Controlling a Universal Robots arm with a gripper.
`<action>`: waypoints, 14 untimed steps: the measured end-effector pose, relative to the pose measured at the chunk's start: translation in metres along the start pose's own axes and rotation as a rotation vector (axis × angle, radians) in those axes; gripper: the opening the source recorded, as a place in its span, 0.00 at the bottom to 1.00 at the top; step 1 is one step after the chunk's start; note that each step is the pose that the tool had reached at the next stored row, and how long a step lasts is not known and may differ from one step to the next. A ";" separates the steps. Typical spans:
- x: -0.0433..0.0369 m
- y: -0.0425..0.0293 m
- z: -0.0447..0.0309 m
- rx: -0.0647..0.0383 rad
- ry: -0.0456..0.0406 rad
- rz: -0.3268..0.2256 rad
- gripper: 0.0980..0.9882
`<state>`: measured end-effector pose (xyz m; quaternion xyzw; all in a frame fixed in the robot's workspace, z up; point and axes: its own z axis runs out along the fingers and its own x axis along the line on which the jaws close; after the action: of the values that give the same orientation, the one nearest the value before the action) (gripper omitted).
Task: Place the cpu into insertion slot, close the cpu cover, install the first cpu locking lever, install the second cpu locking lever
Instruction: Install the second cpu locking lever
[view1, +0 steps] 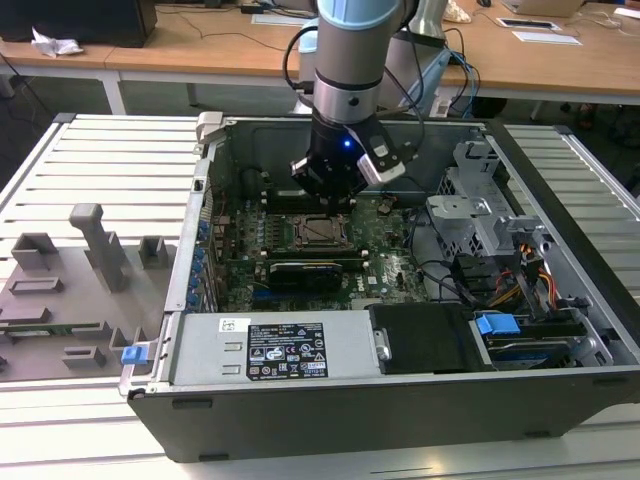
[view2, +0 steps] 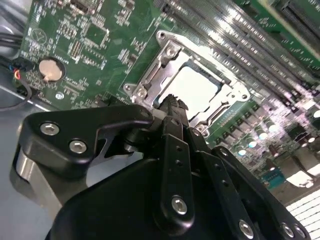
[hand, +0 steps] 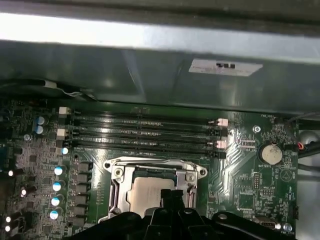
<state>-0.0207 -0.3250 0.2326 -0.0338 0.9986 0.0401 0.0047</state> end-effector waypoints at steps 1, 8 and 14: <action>0.0003 -0.0044 -0.0004 -0.004 -0.0002 0.000 0.00; 0.0012 -0.0172 -0.0014 -0.008 0.0000 0.000 0.00; 0.0009 -0.0208 -0.0017 -0.014 0.0080 0.001 0.00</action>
<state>-0.0202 -0.3459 0.2326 -0.0336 0.9983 0.0471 0.0004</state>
